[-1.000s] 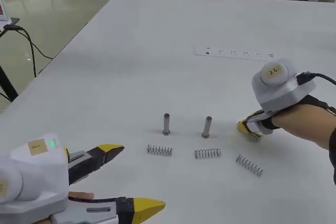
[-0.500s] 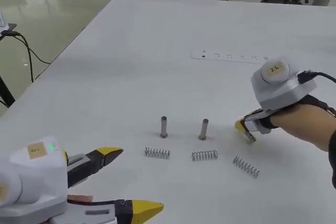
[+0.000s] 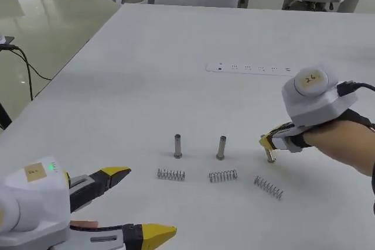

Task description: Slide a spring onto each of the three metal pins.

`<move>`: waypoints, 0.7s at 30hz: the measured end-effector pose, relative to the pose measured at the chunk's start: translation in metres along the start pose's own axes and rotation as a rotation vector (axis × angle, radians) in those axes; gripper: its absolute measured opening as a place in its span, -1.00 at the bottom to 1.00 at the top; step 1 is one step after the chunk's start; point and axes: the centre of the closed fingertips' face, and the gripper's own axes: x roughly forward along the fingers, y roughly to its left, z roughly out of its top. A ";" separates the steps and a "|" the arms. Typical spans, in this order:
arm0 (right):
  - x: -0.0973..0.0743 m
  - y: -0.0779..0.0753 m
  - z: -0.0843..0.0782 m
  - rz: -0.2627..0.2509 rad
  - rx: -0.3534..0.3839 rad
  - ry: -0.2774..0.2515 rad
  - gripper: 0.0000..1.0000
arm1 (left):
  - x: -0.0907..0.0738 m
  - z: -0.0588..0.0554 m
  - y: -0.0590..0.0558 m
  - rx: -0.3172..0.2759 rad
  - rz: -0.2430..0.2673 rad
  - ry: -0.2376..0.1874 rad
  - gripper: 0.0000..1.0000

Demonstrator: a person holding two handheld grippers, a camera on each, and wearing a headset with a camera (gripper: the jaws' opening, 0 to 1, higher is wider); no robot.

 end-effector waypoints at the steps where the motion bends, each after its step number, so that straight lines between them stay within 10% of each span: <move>1: -0.001 0.000 0.001 -0.002 -0.001 -0.006 -0.90 | -0.001 0.001 0.000 0.001 0.001 -0.001 0.56; 21: -0.003 0.001 -0.003 0.003 0.018 -0.017 -0.89 | -0.009 0.010 -0.001 0.021 0.020 -0.004 0.55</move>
